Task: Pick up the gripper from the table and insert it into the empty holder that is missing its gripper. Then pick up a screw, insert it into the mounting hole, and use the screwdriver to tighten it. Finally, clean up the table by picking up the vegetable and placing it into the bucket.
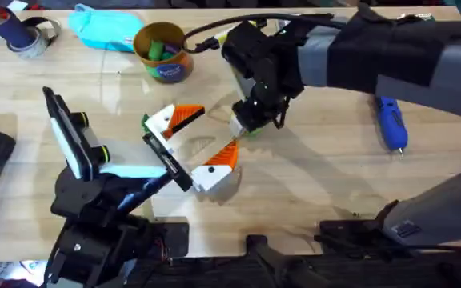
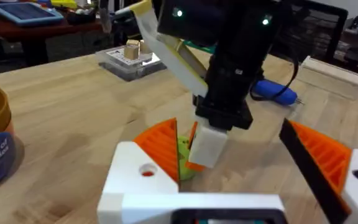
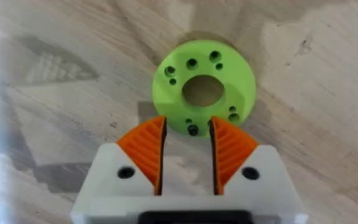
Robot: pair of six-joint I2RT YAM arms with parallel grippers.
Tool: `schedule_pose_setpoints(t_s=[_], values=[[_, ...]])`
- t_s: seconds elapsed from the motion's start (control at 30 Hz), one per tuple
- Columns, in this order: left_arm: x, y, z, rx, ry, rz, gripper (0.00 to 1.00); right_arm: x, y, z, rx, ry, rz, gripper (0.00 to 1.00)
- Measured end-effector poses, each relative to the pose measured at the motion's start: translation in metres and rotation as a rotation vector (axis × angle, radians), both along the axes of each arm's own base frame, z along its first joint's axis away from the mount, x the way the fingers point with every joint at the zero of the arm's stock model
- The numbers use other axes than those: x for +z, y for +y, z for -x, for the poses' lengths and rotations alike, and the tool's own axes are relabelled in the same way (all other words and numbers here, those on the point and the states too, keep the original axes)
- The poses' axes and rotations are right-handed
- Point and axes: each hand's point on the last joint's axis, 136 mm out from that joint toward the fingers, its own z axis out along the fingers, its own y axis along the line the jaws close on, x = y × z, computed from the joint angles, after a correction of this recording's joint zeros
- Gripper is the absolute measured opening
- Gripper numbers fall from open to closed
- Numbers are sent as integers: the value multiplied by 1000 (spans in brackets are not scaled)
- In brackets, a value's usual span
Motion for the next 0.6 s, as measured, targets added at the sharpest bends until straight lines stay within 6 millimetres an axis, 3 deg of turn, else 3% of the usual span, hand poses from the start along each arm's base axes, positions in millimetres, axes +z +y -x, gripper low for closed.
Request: schedule_pose_setpoints(t_s=[0.33,0.53,0.6], values=[[0,0,0,0,0,0,993,-3,-2,2,0,6,6,387],[0,0,0,0,0,0,993,-4,-2,2,0,5,5,62],[0,0,0,0,0,0,993,-4,-2,2,0,6,5,12]])
